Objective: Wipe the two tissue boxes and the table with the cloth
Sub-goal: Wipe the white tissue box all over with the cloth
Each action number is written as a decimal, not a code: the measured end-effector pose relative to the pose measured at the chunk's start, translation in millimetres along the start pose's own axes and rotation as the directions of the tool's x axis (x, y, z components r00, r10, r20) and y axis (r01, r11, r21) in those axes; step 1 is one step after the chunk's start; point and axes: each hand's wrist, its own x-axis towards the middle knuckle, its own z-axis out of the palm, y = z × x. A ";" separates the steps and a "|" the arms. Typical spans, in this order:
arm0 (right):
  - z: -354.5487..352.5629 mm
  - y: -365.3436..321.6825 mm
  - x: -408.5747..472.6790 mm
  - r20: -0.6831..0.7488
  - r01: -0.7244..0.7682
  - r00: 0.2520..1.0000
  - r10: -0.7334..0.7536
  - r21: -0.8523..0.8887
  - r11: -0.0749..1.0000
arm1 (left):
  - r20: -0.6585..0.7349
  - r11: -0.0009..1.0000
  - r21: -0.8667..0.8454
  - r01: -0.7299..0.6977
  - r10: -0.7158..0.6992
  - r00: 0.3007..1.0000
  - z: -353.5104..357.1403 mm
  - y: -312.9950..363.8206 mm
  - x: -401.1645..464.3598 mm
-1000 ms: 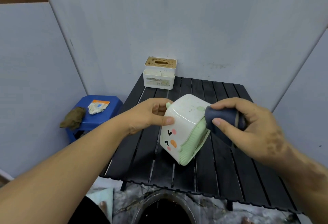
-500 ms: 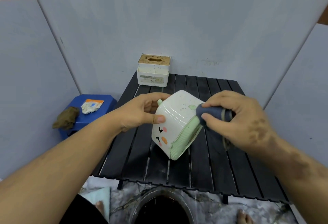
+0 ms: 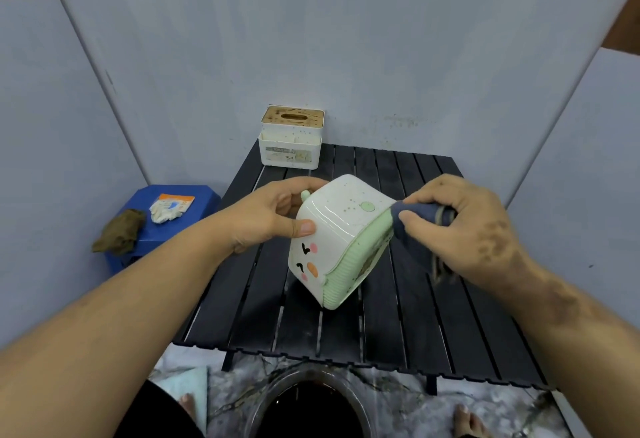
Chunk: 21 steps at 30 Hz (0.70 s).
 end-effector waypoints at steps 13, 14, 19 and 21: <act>-5.0 -3.9 3.7 0.082 0.014 0.997 -0.012 -0.027 1.000 | 0.005 1.000 -0.001 0.007 -0.007 1.000 1.0 0.3 0.6; -3.0 -8.4 1.0 0.091 0.030 0.996 -0.027 -0.028 0.999 | 0.006 1.000 -0.003 0.005 -0.005 1.000 0.9 -0.2 0.6; 19.0 -42.1 -26.3 0.234 0.258 0.943 -0.236 -0.070 0.964 | 0.000 1.000 0.009 0.005 -0.005 1.000 3.0 -0.7 0.8; 26.4 -47.3 -34.5 0.261 0.349 0.917 -0.303 -0.149 0.925 | -0.012 1.000 0.011 0.010 -0.010 1.000 3.7 -0.2 1.0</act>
